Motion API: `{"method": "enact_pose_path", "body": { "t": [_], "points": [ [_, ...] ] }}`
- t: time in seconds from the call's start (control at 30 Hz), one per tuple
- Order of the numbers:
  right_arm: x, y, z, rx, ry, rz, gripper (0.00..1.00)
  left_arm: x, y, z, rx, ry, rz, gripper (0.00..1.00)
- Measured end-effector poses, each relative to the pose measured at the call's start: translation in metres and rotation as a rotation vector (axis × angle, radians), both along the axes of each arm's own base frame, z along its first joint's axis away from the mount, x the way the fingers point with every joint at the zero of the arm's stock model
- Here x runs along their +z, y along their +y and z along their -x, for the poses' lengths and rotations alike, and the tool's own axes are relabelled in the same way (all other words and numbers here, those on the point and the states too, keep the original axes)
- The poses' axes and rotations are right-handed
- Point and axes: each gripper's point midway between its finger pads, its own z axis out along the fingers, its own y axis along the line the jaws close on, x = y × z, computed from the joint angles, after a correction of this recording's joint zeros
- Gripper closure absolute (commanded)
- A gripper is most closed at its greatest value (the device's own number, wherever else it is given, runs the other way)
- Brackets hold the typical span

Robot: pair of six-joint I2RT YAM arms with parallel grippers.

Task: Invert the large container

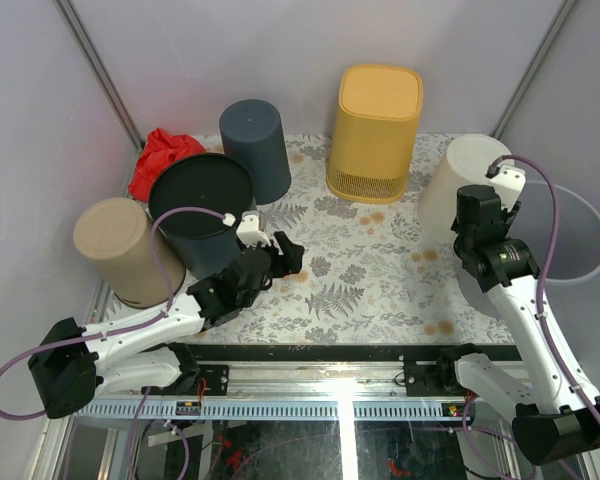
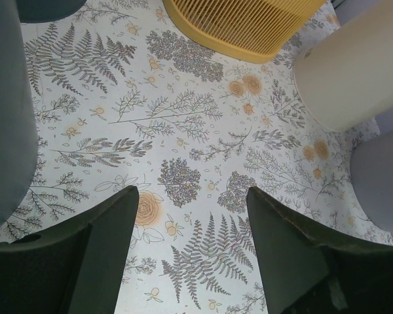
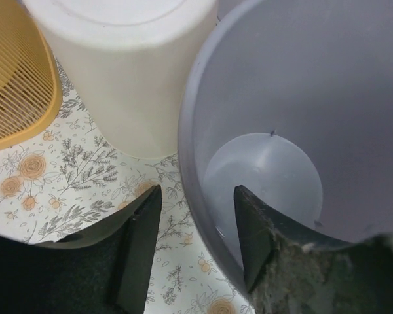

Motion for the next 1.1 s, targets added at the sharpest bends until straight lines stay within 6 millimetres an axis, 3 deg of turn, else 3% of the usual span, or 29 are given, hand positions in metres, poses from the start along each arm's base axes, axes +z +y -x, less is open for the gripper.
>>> {"method": "enact_pose_path", "body": {
  "t": [0.2,0.4,0.67,0.9,1.1],
  "points": [
    [-0.01,0.002,-0.002,0.004,0.015,-0.003,0.69,-0.001,0.0,0.0,-0.001,0.002,-0.001,0.33],
    [-0.012,0.0,0.003,0.007,0.022,0.0,1.0,-0.001,0.0,0.0,-0.001,0.002,-0.001,0.33],
    [0.008,0.014,0.015,0.083,-0.004,-0.08,1.0,-0.001,0.001,-0.001,0.005,0.001,-0.002,0.33],
    [0.053,0.055,0.011,0.242,-0.115,-0.287,1.0,0.0,0.006,-0.005,0.034,-0.002,0.001,0.33],
    [0.057,0.098,0.008,0.409,-0.148,-0.462,1.0,-0.001,0.013,-0.006,0.067,-0.003,0.012,0.33]
  ]
}}
